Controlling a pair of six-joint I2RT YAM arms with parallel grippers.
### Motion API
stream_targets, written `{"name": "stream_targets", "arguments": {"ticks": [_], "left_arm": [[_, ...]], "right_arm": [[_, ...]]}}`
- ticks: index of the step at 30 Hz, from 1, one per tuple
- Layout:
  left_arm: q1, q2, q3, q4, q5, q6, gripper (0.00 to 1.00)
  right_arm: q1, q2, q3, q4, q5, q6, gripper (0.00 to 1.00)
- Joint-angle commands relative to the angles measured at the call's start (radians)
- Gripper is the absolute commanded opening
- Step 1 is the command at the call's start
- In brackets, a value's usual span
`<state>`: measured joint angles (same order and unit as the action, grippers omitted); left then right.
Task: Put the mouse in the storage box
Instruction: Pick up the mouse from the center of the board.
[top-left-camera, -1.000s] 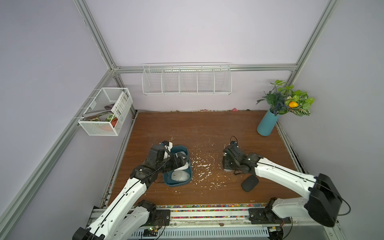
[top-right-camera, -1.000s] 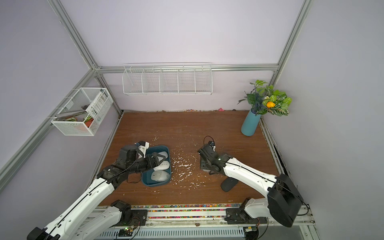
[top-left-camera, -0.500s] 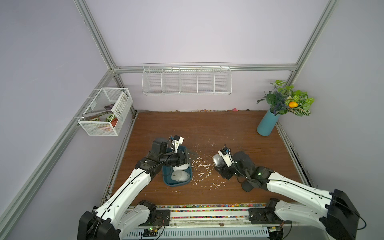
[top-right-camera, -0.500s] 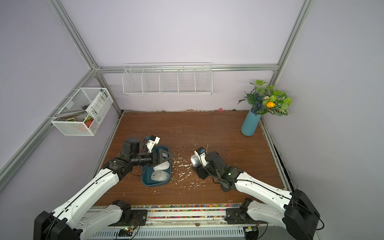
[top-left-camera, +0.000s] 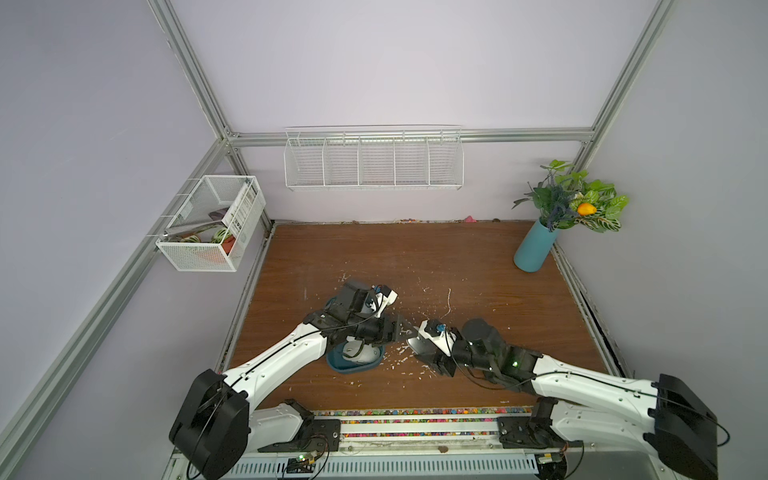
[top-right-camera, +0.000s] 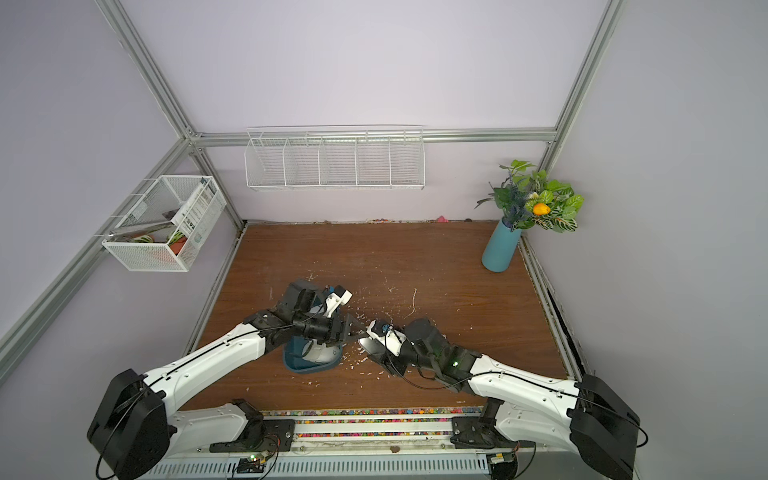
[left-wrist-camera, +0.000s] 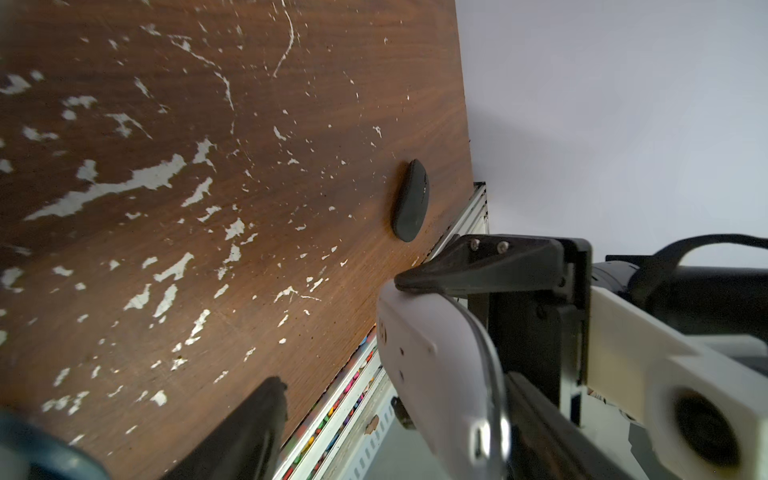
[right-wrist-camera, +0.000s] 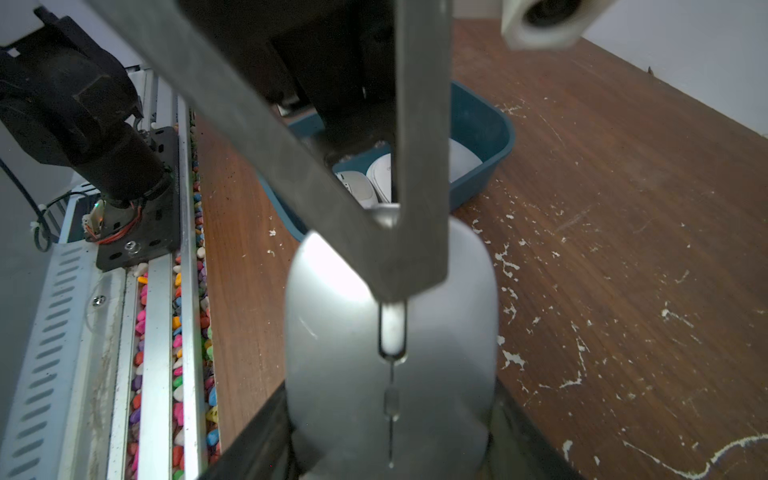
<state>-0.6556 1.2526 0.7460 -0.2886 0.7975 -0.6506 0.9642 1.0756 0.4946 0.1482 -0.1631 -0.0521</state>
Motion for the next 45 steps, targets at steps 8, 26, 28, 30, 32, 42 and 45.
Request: {"name": "stream_targets", "arguments": {"ticks": [8,26,28,30,32,42,45], "left_arm": [[-0.108,0.101,0.036,0.081,-0.023,-0.012,0.75],[-0.122,0.083,0.033,0.079,-0.035,-0.012,0.00],[-0.118,0.057,0.033,0.061,-0.069,-0.011,0.00],[-0.100,0.023,0.033,0.032,-0.100,-0.005,0.00],[-0.045,-0.018,0.020,0.008,-0.112,-0.004,0.00],[0.400,-0.226,0.001,-0.232,-0.293,0.045,0.00],[0.454,-0.190,-0.022,-0.181,-0.270,0.036,0.00]], "right_arm": [[0.017,-0.004,-0.014,0.057,-0.045,-0.044,0.39],[0.026,0.009,-0.014,0.063,-0.041,-0.052,0.51],[0.025,0.010,-0.014,0.066,-0.023,-0.046,0.73],[0.025,0.008,-0.018,0.071,0.002,-0.036,0.83],[0.025,0.006,-0.024,0.079,0.022,-0.027,0.87],[0.025,-0.064,-0.105,0.166,0.140,0.024,0.90],[0.025,-0.066,-0.111,0.172,0.154,0.029,0.90]]}}
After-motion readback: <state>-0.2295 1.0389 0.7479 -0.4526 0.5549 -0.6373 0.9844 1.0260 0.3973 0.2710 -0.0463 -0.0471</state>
